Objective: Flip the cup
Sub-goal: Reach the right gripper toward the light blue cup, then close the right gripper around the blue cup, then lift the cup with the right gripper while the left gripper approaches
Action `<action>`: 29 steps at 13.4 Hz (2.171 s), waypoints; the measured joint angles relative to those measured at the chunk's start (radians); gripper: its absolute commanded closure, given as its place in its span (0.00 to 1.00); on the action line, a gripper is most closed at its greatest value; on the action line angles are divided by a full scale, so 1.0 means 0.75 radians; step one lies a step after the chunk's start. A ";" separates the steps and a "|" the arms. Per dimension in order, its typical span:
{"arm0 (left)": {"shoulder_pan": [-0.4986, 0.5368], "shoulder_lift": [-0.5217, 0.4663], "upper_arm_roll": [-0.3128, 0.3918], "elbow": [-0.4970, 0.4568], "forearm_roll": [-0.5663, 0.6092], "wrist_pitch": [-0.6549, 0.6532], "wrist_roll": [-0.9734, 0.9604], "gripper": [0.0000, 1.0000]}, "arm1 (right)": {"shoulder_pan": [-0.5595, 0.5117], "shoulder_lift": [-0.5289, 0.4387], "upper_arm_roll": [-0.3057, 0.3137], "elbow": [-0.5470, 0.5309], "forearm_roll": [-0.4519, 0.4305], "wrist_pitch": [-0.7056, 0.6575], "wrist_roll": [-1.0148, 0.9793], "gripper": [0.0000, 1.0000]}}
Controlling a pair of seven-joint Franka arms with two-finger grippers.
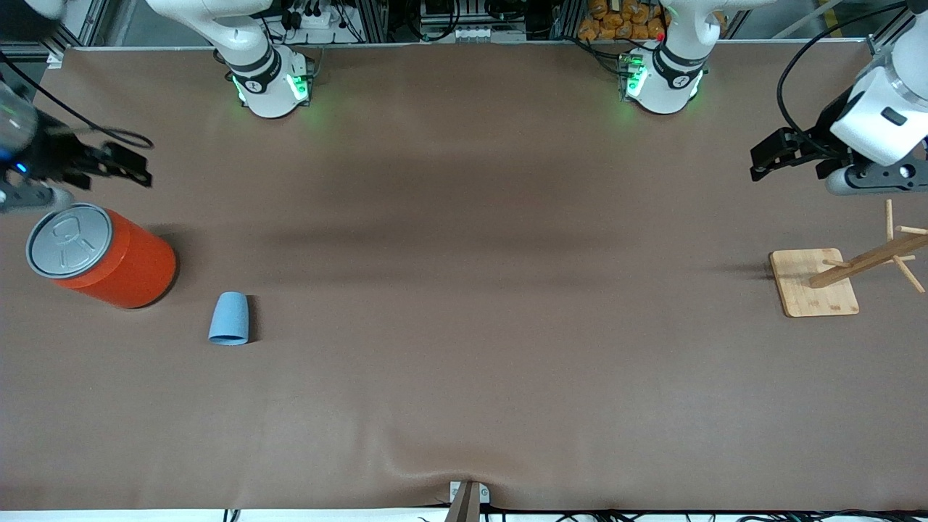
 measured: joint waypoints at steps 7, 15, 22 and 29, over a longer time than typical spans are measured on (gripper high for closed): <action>0.023 -0.035 0.001 0.002 0.000 -0.004 0.000 0.00 | -0.016 0.417 -0.015 -0.015 -0.003 0.439 -0.026 0.00; 0.025 -0.037 0.004 -0.001 0.006 -0.007 0.051 0.00 | -0.034 0.641 -0.015 -0.134 -0.002 0.828 -0.331 0.00; 0.017 -0.022 -0.006 -0.011 0.006 -0.008 0.051 0.00 | -0.035 0.833 -0.015 -0.139 -0.002 1.081 -0.377 0.32; 0.014 -0.017 -0.008 -0.005 -0.053 -0.006 0.052 0.00 | -0.024 0.811 0.068 -0.096 -0.001 0.907 -0.491 0.86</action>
